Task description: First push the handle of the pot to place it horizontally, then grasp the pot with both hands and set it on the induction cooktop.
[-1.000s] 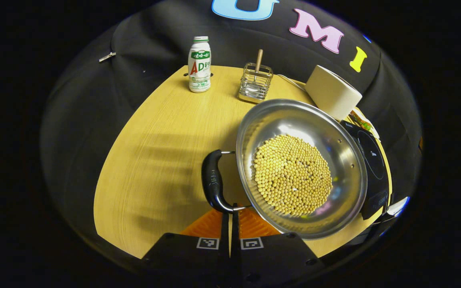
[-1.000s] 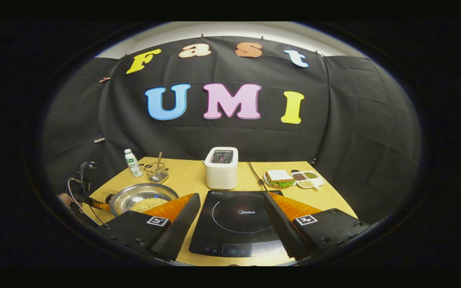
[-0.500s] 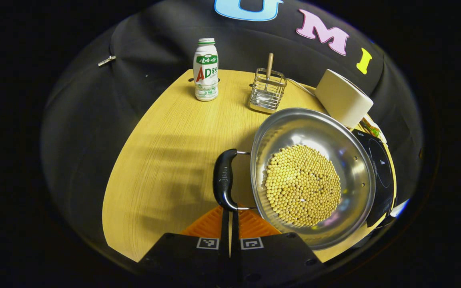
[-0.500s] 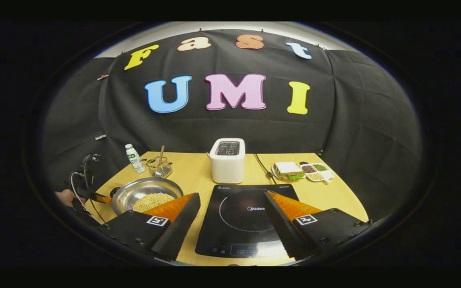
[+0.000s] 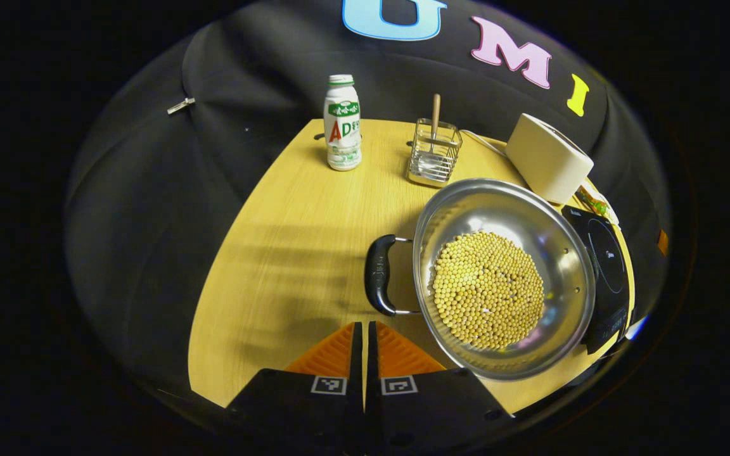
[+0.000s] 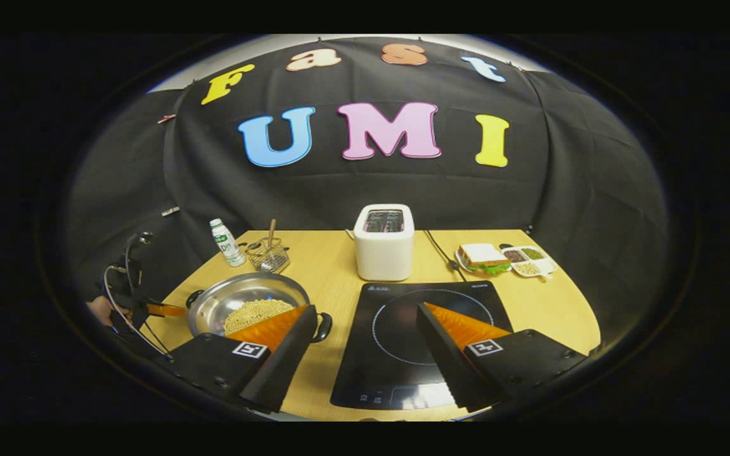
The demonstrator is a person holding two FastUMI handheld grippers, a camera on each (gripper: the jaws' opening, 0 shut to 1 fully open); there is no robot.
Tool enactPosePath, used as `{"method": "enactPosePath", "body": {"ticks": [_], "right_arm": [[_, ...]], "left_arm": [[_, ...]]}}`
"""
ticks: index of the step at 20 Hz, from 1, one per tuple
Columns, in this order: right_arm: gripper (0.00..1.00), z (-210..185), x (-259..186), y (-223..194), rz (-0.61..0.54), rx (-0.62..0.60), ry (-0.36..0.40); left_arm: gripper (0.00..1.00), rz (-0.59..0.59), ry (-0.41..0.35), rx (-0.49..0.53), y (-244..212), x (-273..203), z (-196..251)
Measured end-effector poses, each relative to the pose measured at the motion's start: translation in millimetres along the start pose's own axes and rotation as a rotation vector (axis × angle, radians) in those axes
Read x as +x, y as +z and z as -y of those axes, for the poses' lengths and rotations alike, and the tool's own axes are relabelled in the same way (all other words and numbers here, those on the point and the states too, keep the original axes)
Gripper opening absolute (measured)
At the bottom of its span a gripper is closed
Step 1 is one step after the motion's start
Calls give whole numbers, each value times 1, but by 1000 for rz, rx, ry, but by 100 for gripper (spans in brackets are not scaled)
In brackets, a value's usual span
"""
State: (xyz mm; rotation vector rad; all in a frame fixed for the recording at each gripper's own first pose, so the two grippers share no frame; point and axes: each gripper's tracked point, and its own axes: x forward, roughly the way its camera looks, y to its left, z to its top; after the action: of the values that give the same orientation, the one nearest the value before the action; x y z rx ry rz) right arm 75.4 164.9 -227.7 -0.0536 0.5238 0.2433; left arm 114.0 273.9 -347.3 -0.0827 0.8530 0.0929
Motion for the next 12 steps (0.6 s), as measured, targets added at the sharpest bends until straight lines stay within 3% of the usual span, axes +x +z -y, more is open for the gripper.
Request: {"method": "enactPosePath", "body": {"ticks": [2,4,5,6,7,8,11,12], "right_arm": [[96,-6,5,-4,-15,6,13],[94,-12,11,-8,-29,13,25],[98,-13,13,-12,-36,18,23],[94,-14,17,-15,-45,25,22],[94,-16,20,-18,-58,34,23],[98,-19,24,-22,-72,46,24],[99,-26,38,-27,-99,67,29],[99,-29,43,-30,-109,65,33]], "left_arm": [[6,32,6,0,8,-13,-4],[14,56,11,10,15,-24,-7],[24,69,19,14,20,-28,-9],[29,81,19,11,24,-32,-8],[43,93,6,4,27,-37,-3],[46,109,-8,-5,31,-41,2],[99,152,-4,-14,47,-46,7],[96,163,-2,-11,50,-46,8]]}}
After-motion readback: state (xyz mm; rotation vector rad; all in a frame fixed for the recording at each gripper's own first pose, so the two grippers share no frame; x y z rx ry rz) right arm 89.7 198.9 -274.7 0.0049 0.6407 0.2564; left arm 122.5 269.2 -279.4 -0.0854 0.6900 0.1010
